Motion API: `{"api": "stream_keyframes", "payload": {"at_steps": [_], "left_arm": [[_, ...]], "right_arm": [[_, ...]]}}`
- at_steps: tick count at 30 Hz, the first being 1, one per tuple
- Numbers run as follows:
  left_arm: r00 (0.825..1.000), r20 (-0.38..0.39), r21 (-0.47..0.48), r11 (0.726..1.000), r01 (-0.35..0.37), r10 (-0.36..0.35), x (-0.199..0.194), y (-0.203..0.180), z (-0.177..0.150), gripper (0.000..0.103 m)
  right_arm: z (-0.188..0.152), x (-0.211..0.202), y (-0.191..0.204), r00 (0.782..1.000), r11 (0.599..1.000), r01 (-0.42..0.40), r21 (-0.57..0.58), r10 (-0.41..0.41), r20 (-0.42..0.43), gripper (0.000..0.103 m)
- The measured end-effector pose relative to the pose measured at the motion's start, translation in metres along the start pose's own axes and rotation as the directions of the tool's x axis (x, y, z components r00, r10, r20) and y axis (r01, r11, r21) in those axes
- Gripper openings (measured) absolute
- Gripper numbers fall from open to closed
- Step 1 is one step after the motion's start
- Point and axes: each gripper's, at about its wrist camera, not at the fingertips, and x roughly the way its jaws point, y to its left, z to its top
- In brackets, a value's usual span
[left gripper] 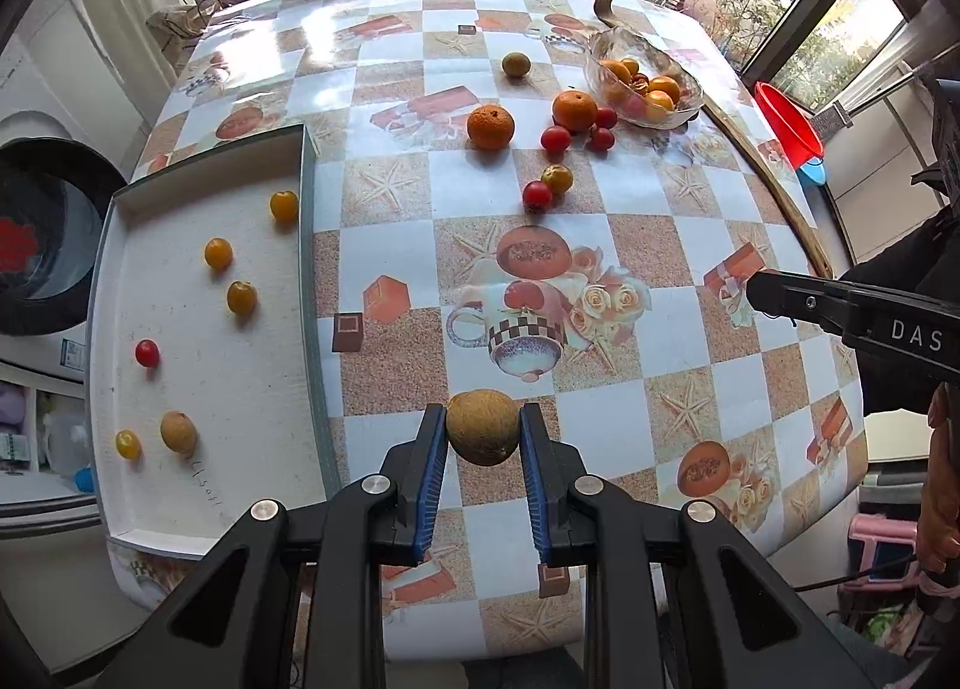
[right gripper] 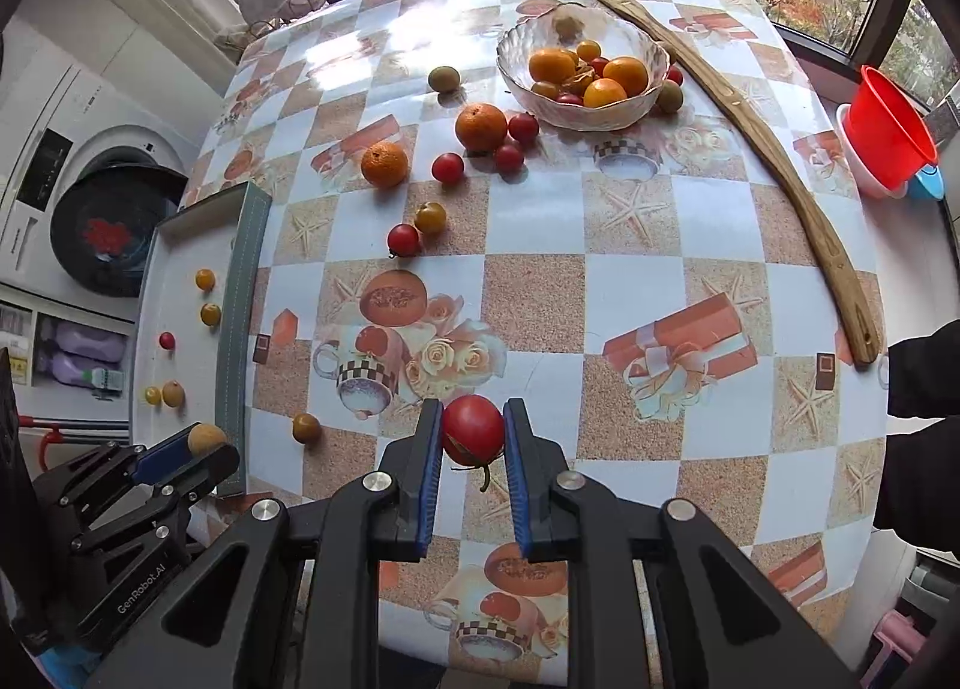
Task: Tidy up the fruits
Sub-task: 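Carry the brown fruit and red tomato over the white tray with both tools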
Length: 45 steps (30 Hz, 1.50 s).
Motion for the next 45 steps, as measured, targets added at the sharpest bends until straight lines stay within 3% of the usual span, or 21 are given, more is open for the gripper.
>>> {"api": "stream_keyframes", "payload": {"at_steps": [27, 36, 45], "left_arm": [[0.995, 0.087, -0.165, 0.986, -0.033, 0.048, -0.024, 0.101, -0.013, 0.026], [0.990, 0.094, -0.243, 0.966, -0.083, 0.109, -0.020, 0.156, -0.014, 0.026], [0.981, 0.094, -0.290, 0.947, -0.137, 0.170, 0.011, 0.204, 0.021, 0.026]], "right_arm": [[0.015, 0.002, 0.085, 1.000, 0.989, 0.011, -0.150, -0.014, -0.018, 0.022], [0.027, 0.031, 0.141, 0.997, 0.969, -0.044, -0.242, 0.029, -0.067, 0.022], [0.059, 0.080, 0.202, 0.991, 0.944, -0.097, -0.316, 0.063, -0.115, 0.022]]}}
